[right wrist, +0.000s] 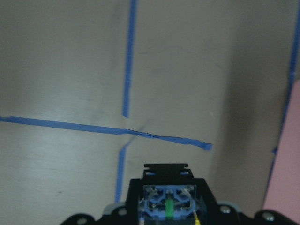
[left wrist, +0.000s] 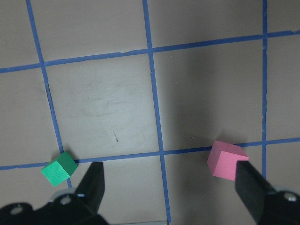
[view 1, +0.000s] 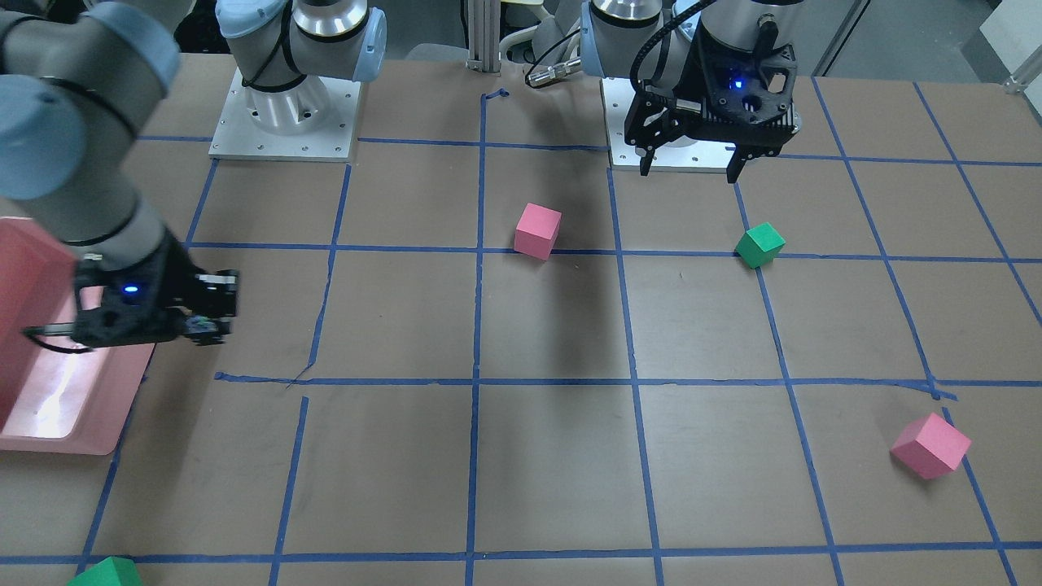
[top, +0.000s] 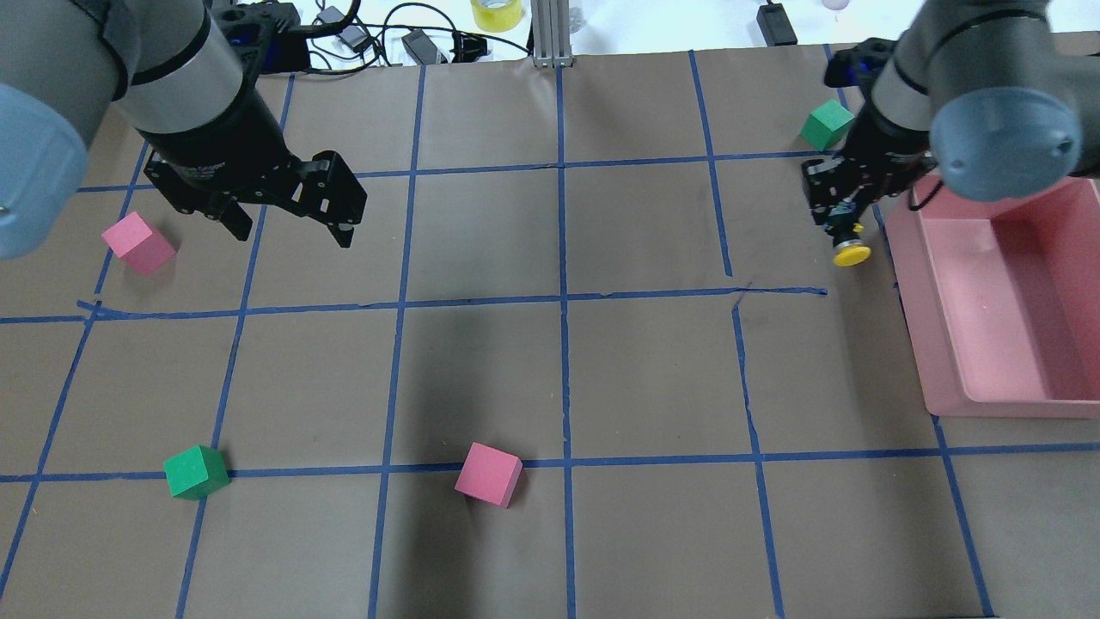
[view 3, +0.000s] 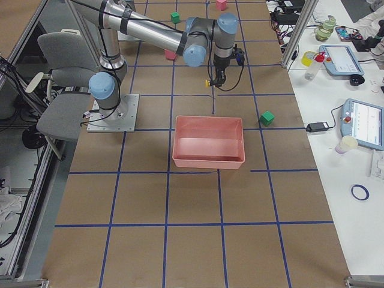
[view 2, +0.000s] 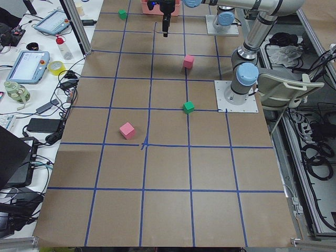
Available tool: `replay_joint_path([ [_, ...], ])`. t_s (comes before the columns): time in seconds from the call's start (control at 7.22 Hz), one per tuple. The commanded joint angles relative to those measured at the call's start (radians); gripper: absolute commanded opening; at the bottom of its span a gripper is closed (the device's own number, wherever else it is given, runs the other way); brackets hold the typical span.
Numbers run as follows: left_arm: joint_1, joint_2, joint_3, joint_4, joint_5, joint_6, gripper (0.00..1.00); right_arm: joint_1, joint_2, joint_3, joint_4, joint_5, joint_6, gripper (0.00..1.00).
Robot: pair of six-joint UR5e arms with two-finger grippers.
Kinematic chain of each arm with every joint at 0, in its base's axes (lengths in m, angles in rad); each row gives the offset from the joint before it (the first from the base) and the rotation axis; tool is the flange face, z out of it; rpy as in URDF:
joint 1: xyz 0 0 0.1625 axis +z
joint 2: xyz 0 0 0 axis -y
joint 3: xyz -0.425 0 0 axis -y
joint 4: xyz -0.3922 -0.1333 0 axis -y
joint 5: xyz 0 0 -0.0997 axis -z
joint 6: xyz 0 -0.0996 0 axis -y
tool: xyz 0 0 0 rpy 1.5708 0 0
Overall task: Align button upright
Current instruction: 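Lift the button out of the bin and carry it toward the table center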
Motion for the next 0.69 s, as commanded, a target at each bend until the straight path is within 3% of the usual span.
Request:
replay_joint_path([
  [0.0,-0.001,0.000,0.001,0.000,0.000,0.000,1.00,0.230,0.069,-0.005,-0.092,0.004,0.178,0.00],
  [0.28,-0.004,-0.002,0.015,0.009,0.005,-0.006,1.00,0.342,0.142,-0.005,-0.187,0.006,0.385,0.00],
  [0.55,-0.002,-0.020,0.010,0.034,0.075,-0.006,1.00,0.454,0.219,-0.008,-0.261,0.004,0.560,0.00],
])
